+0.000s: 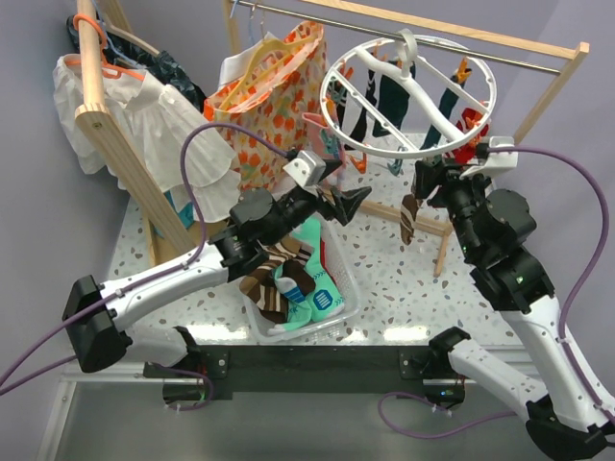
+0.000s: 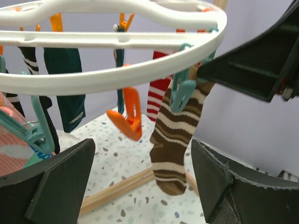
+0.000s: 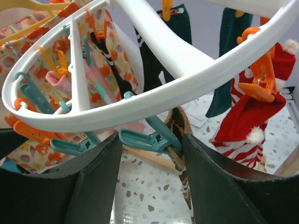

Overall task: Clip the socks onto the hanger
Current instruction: Clamp the sock onto the hanger, then open the clamp at the hanger.

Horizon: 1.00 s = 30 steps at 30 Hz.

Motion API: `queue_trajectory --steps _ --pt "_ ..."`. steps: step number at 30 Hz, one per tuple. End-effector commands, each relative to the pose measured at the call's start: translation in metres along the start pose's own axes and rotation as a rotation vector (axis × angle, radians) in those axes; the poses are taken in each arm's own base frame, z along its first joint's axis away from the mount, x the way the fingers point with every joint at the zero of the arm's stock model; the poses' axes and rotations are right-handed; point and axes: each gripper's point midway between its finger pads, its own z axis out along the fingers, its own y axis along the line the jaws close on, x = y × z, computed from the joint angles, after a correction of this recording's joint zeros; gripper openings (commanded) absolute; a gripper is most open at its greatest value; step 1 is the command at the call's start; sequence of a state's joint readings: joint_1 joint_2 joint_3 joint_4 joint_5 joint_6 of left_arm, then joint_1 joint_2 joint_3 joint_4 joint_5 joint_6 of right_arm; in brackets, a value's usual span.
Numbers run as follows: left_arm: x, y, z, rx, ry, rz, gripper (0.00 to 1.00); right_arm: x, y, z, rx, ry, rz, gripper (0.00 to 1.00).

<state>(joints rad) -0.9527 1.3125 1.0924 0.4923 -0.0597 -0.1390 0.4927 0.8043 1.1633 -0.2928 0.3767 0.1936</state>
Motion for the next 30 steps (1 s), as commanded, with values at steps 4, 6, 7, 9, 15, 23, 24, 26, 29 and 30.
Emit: queue_trajectory --steps 4,6,7,9,15,23,24,26,29,30 --pt "0.0 -0.014 0.014 0.04 -0.035 0.146 0.88 -0.023 -0.008 -0.009 0.028 -0.055 -0.039 0.59" --pt "-0.004 -0.017 0.017 0.031 -0.064 0.161 0.87 -0.024 -0.005 -0.01 0.012 -0.058 -0.039 0.59" --pt "0.002 -0.019 0.02 0.03 -0.059 0.176 0.86 -0.024 -0.005 -0.01 0.008 -0.059 -0.039 0.59" --pt "-0.002 -0.023 0.022 0.011 -0.088 0.179 0.86 -0.024 -0.005 -0.011 0.006 -0.055 -0.04 0.6" --pt "-0.005 -0.025 0.03 -0.01 -0.143 0.153 0.84 -0.024 -0.003 -0.013 -0.008 -0.058 -0.042 0.6" --pt "-0.023 -0.026 0.05 -0.031 -0.245 0.143 0.8 -0.024 -0.001 -0.016 -0.026 -0.058 -0.041 0.61" --pt "-0.025 -0.027 0.052 -0.03 -0.254 0.151 0.79 -0.025 -0.001 -0.017 -0.031 -0.06 -0.04 0.61" --pt "-0.028 -0.03 0.061 -0.023 -0.267 0.156 0.78 -0.027 0.001 -0.018 -0.039 -0.066 -0.034 0.61" --pt "-0.027 -0.032 0.07 -0.018 -0.278 0.167 0.77 -0.027 0.002 -0.019 -0.047 -0.066 -0.036 0.61" --pt "-0.027 -0.031 0.071 -0.02 -0.281 0.168 0.77 -0.028 0.002 -0.019 -0.048 -0.07 -0.034 0.61"
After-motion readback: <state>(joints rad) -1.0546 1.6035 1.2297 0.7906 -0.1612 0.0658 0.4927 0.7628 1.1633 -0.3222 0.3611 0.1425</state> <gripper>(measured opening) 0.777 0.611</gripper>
